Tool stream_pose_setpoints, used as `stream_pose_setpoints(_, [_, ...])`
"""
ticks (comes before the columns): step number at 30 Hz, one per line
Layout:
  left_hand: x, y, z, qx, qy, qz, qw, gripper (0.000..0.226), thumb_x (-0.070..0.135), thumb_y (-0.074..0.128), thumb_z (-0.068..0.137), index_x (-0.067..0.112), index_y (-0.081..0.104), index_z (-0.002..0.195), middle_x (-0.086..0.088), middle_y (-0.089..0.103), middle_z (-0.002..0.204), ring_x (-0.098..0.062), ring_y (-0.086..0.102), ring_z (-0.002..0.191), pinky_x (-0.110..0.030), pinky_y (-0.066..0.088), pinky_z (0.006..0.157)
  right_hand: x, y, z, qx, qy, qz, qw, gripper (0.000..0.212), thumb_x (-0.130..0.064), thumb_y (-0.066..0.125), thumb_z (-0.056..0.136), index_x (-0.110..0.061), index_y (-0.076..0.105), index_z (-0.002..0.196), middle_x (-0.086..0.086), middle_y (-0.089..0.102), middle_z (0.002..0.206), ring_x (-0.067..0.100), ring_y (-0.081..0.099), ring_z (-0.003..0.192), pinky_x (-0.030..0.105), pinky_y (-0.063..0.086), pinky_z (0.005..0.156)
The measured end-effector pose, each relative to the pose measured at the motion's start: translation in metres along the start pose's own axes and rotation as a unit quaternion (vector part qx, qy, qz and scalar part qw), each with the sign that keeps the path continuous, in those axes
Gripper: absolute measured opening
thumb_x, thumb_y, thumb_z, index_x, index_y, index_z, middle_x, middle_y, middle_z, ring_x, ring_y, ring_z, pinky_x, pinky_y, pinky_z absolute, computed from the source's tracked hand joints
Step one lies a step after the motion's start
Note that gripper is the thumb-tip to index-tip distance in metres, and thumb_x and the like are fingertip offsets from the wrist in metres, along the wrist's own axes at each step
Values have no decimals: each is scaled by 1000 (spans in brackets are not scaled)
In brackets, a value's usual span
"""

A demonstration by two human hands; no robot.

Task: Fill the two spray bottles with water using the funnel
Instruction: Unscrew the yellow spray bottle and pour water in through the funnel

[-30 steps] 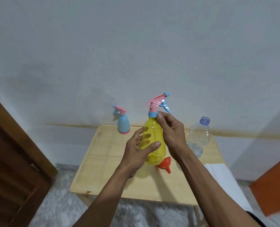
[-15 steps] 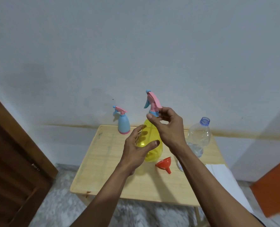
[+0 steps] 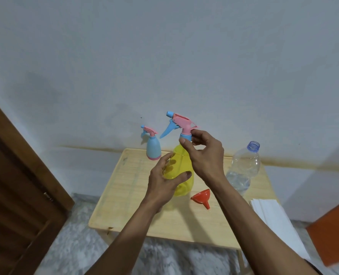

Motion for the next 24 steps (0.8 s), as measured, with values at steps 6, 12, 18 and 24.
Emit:
stream_pose_setpoints(6, [-23,-12,-4,4,-16,19,1000,79,50,93,57,51,57,127,12,67,127,-11,61,121,-48,54,100,-4,3,7,29,11,49,998,26,-28,77,88,-22,70,112,-11,71,95,-4,64,84,14,49,75])
stream_pose_setpoints(12, [-59,-41,1,33,-48,49,997,77,52,92,54,53,58,123,12,65,125,-10,64,115,-46,55,98,-8,-3,31,133,13,138,981,21,-20,75,91,-19,67,111,-4,70,94,-6,60,76,12,50,68])
stream_pose_setpoints(18, [-101,-68,27,69,-78,85,991,76,68,88,47,71,52,113,3,59,132,-18,61,119,-51,54,98,32,-3,57,174,75,126,974,13,-31,73,90,-30,68,102,-5,68,88,6,61,78,37,60,83])
stream_pose_setpoints(24, [-120,-74,47,43,-104,117,987,85,43,92,66,39,50,139,7,53,137,-15,50,125,-42,49,100,119,35,43,107,188,-22,976,26,-33,74,89,-16,71,109,-15,66,78,-2,61,71,27,52,85])
Point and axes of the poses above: each hand's wrist, its own z-axis towards the middle knuckle, its own y-axis out of the palm, x = y × z, the point moved 5 cm from there along z, towards the middle knuckle
